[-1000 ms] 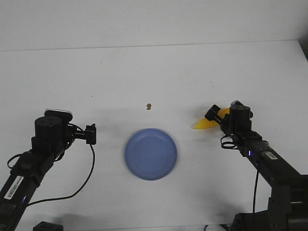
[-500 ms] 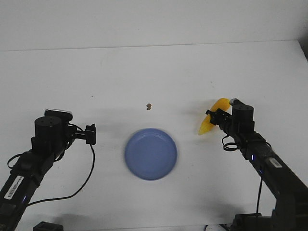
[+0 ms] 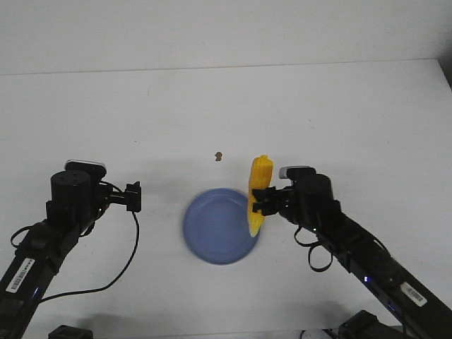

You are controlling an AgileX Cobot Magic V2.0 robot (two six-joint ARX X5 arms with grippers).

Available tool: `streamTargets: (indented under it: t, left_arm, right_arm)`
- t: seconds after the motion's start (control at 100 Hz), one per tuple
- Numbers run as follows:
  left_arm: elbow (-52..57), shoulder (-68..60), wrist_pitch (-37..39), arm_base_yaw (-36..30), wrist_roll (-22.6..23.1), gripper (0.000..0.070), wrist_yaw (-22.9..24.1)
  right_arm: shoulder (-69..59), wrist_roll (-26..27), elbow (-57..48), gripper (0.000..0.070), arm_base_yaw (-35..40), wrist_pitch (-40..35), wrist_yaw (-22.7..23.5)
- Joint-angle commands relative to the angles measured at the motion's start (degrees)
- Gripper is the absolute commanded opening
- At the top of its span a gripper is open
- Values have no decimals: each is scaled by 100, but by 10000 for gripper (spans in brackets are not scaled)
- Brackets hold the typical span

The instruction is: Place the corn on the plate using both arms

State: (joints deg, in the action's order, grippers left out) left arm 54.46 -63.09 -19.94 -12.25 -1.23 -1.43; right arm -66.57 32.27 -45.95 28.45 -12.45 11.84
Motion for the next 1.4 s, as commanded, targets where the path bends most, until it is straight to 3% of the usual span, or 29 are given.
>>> streamTargets:
  t: [0.0,0.27,0.44,0.58,0.75,0.9,0.99,1.22,1.39]
  left_arm:
    - [48,-59,24,-13,-52,700,-7]
    - [48,-57,24,-13,-52,700,-7]
    - [48,-57,22,-13,-52,700,-7]
    - [48,-57,20,-13,-52,700,-7]
    - [48,-57,20,-13,-52,700,-7]
    - [48,-57,20,-13,-57,700,-4]
    - [48,-50,20,-13,-59,700,-4]
    - [48,173,37,55,-79,700,-2]
    - [44,601,188,153,-275,700,-4]
  right_arm:
    - [-254,-76,-61,136,358,61,-186]
    - [-1241,83,-66,160,953,433,-334]
    - [-1460,229,-66,422,960,468,-264]
    - [-1449,232,-66,461,964,516,-264]
    - [-1449,232,-118,650,964,509,-264]
    - [-1316,188,-275,653,935,396,-289]
    - [-1001,-111,-374,652,820,339,-352]
    - [468,-1309,-472,652,33,-120,-1617]
    - [1631,-2321,-472,651,-907,-780,-2100]
